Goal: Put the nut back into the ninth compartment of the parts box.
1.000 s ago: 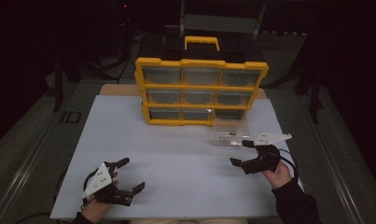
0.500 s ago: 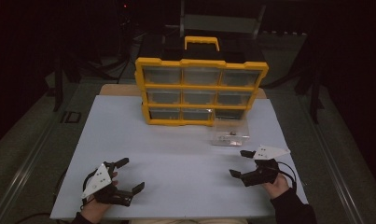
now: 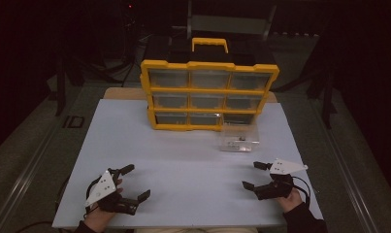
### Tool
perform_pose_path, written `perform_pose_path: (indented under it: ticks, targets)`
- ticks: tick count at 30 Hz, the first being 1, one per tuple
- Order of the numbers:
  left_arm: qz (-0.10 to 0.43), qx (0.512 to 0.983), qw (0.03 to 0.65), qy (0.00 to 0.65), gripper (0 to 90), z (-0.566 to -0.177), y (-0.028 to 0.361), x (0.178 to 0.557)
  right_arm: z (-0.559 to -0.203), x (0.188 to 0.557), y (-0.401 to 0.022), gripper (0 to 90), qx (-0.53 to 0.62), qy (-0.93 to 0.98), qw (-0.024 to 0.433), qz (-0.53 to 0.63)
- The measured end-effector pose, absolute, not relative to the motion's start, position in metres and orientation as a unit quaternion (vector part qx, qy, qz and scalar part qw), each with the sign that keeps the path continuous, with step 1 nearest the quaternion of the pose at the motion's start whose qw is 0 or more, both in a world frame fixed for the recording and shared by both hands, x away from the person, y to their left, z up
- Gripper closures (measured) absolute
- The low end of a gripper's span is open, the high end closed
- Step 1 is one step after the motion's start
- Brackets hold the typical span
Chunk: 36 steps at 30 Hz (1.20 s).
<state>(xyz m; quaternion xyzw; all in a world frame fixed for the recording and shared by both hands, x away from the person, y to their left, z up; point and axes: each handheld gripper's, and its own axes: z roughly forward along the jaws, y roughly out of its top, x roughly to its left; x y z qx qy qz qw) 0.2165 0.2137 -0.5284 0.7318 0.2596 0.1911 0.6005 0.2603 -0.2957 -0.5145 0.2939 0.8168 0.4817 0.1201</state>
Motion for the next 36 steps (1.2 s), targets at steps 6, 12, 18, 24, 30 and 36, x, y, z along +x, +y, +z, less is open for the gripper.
perform_pose_path:
  ticks: [6,12,18,24,30,36]
  targets:
    - [0.190,0.731,0.601,0.261,0.0,-0.5288,0.2138,0.2165,-0.5209,0.2626,-0.3056,11.7,0.310,0.806,0.105,0.494]
    - [0.190,0.732,0.600,0.262,0.0,-0.5293,0.2144,0.2168,-0.5211,0.2621,-0.3052,11.8,0.305,0.810,0.118,0.488]
    - [0.188,0.732,0.600,0.262,0.0,-0.5297,0.2141,0.2172,-0.5208,0.2615,-0.3049,11.8,0.298,0.810,0.125,0.489]
    - [0.187,0.732,0.601,0.262,0.0,-0.5298,0.2141,0.2173,-0.5216,0.2615,-0.3047,11.8,0.293,0.813,0.130,0.486]
    - [0.186,0.732,0.600,0.262,0.0,-0.5302,0.2138,0.2176,-0.5224,0.2607,-0.3023,12.0,0.286,0.818,0.137,0.480]
    - [0.186,0.732,0.601,0.262,0.0,-0.5304,0.2138,0.2179,-0.5223,0.2604,-0.3012,12.0,0.282,0.820,0.139,0.478]
